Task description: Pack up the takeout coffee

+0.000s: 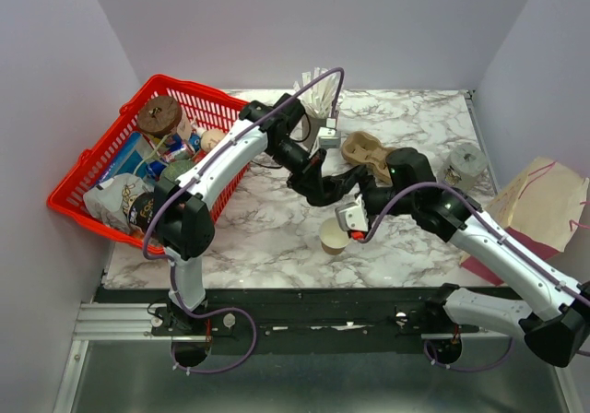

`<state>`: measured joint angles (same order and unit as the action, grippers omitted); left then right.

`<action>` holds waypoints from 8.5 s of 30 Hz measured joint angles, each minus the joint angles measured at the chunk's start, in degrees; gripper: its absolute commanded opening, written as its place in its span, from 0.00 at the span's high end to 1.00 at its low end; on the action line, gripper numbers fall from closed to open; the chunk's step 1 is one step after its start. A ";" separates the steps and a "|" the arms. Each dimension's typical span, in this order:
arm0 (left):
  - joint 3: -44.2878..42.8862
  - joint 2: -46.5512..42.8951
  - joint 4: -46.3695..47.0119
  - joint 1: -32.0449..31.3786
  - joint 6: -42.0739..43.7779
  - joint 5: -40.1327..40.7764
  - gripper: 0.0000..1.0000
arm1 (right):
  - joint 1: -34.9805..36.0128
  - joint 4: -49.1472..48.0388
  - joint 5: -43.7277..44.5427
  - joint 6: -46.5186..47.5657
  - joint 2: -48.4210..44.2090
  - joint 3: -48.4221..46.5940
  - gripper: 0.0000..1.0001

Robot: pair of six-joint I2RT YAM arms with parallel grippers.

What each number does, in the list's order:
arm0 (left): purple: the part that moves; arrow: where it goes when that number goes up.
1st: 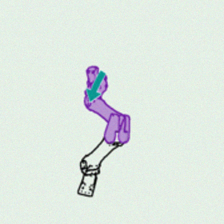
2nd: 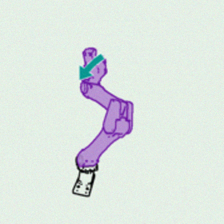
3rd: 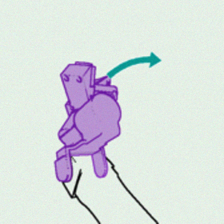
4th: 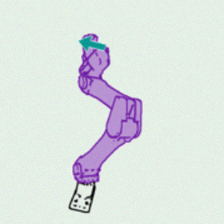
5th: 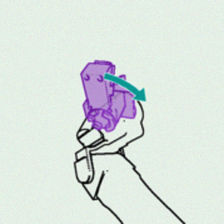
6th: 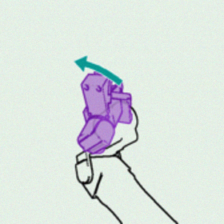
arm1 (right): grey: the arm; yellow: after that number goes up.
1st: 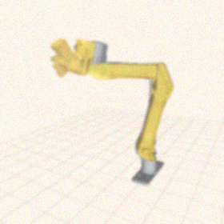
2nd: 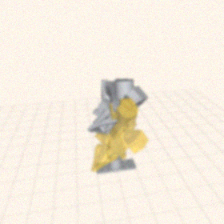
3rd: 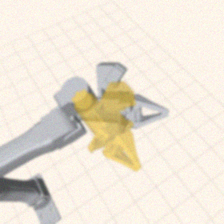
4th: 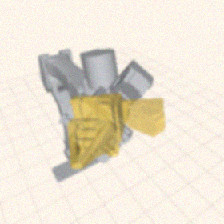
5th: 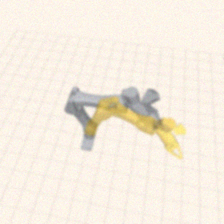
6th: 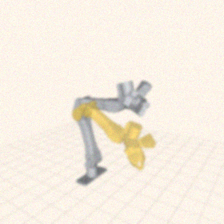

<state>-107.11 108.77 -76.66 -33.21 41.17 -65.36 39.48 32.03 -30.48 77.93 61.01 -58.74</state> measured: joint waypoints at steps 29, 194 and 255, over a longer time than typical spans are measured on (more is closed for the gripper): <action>0.33 -0.90 -0.42 0.39 -1.79 0.44 0.79 | 4.63 -12.41 4.63 14.27 0.31 8.59 0.65; 51.12 -22.43 63.04 -3.23 -38.73 24.98 0.02 | -10.95 2.38 -3.13 -81.83 20.74 1.42 0.00; 54.16 -25.14 63.36 -0.96 -38.18 26.23 0.01 | -4.87 2.45 0.59 -76.56 15.21 0.66 0.12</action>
<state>-52.95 83.64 -13.30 -34.17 2.98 -39.13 34.61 34.48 -29.89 1.37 76.23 -58.08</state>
